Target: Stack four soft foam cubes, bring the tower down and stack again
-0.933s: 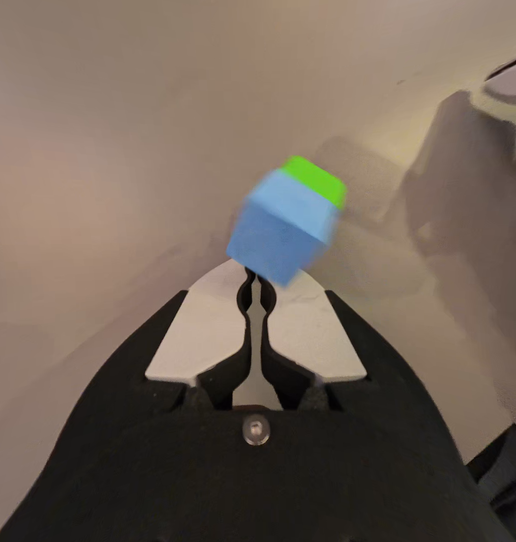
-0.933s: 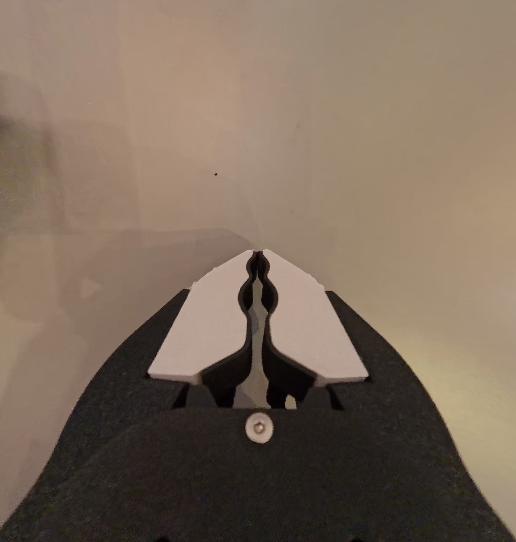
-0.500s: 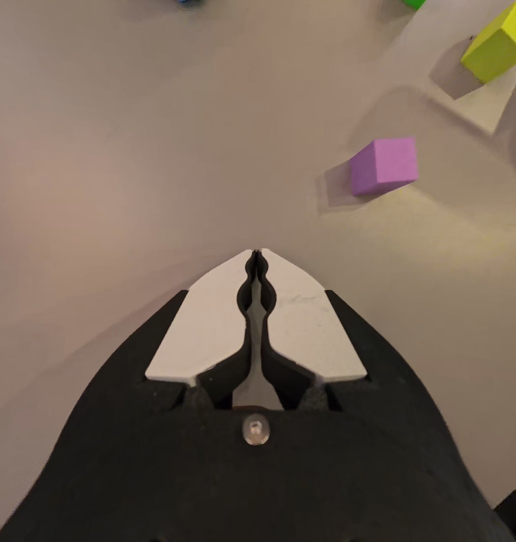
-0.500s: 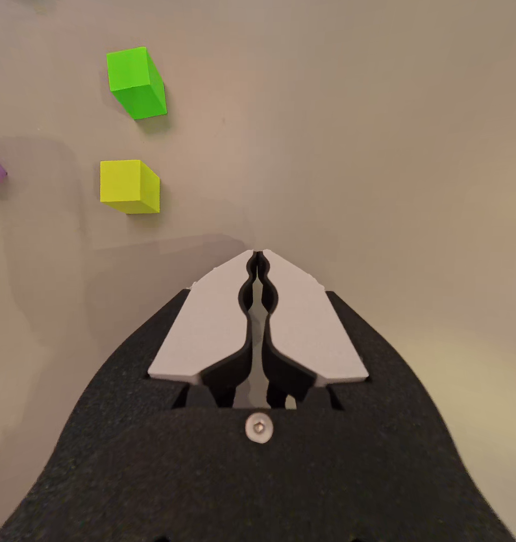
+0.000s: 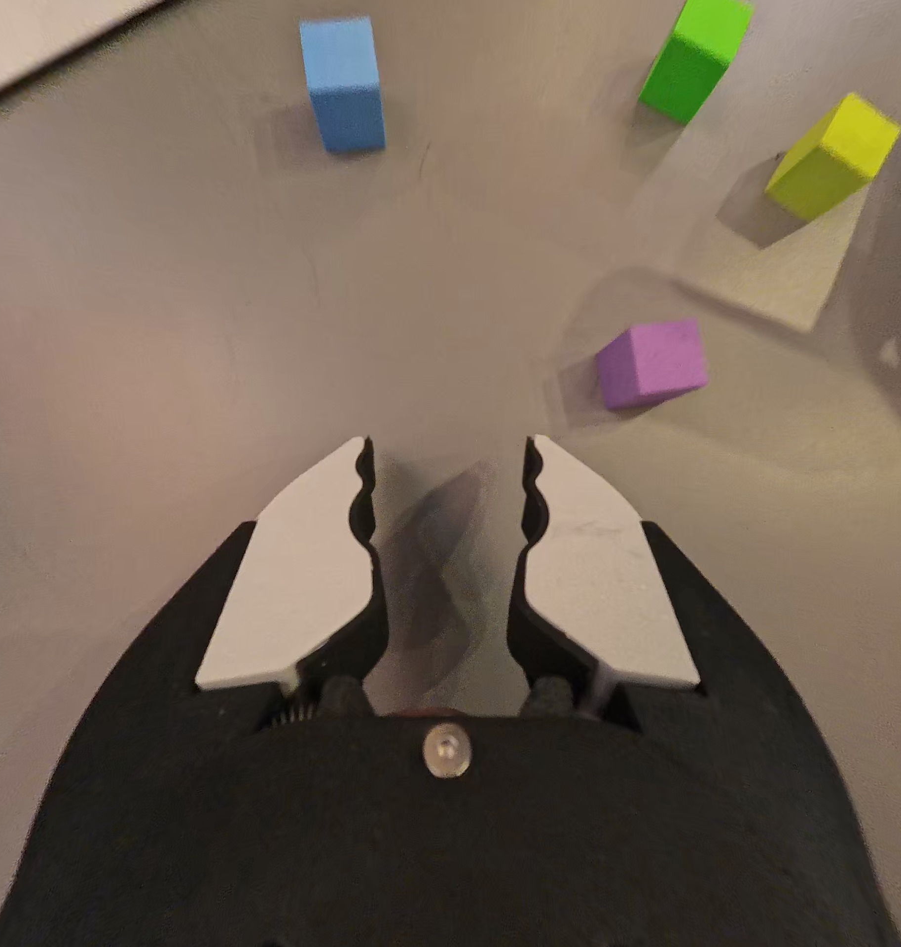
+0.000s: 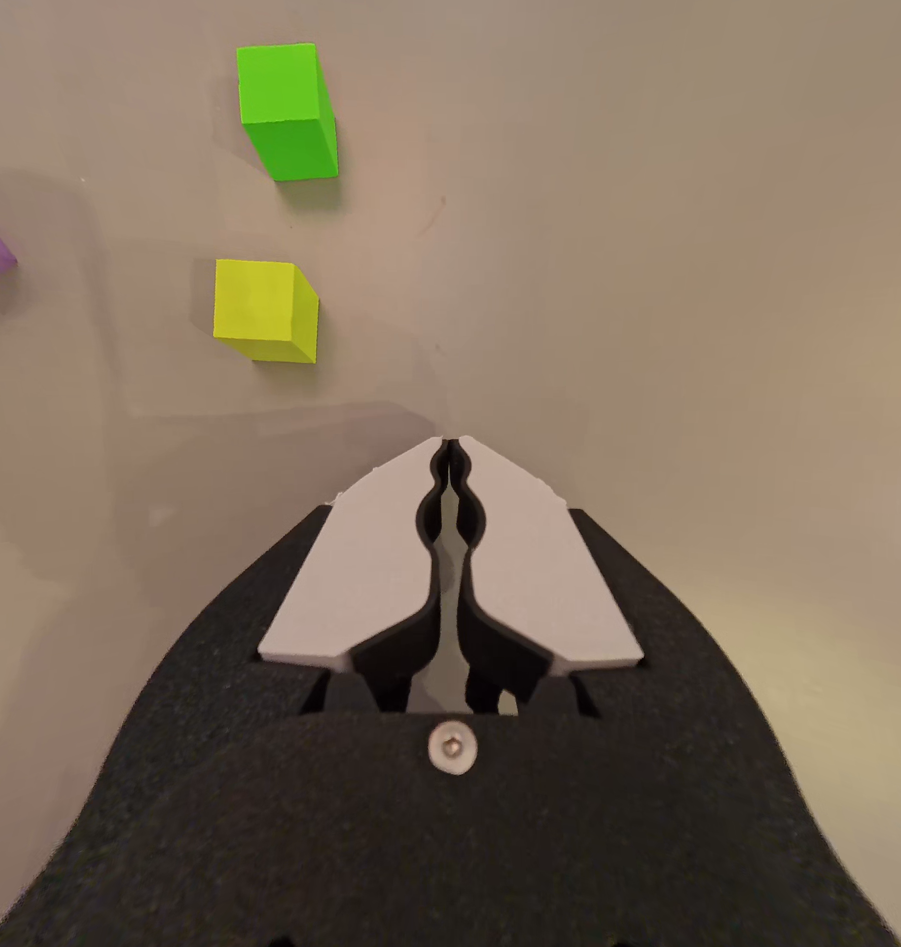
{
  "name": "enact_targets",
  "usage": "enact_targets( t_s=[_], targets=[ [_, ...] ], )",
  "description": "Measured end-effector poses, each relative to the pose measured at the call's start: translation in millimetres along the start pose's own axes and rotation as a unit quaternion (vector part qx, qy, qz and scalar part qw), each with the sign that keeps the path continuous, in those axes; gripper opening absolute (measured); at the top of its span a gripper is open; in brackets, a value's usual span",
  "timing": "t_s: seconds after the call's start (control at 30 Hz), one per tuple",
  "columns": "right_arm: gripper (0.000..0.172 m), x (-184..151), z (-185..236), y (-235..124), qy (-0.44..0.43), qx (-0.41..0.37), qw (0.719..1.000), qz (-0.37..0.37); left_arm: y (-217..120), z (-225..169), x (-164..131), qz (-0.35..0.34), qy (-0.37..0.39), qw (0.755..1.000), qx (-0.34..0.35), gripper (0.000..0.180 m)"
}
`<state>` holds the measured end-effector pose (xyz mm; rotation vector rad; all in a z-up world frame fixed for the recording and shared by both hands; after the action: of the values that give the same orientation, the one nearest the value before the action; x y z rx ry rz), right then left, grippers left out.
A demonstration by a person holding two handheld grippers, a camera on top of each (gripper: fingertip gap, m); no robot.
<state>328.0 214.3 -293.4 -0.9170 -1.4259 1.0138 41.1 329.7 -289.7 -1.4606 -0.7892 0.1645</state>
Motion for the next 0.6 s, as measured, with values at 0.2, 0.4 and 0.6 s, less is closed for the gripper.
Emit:
enact_targets(
  t_s=[0.2, 0.4, 0.6],
  targets=[
    [0.000, 1, -1, 4, -0.003, 0.004, 1.000, 0.003, -18, -17, 22, -0.025, 0.036, 0.996, -0.071, 0.057],
    [0.000, 4, 0, 9, -0.006, 0.014, 1.000, 0.004, 4, -54, 21, 0.034, 0.111, 0.992, -0.052, 0.075],
    [0.000, 5, 1, 10, -0.008, 0.017, 1.000, 0.002, 25, -78, 29, 0.085, 0.124, 0.989, 0.006, 0.060]
  ],
)
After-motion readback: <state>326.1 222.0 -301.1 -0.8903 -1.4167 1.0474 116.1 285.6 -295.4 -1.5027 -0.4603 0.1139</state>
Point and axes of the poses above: each gripper's, where its closed fingertips meet, y out along the fingers, x out of its top, z = x × y across the jaws, the point moved 6 cm from there along -y, back along the fingers, and after that the axes turned 15 degrees about z, right-handed, at the moved point
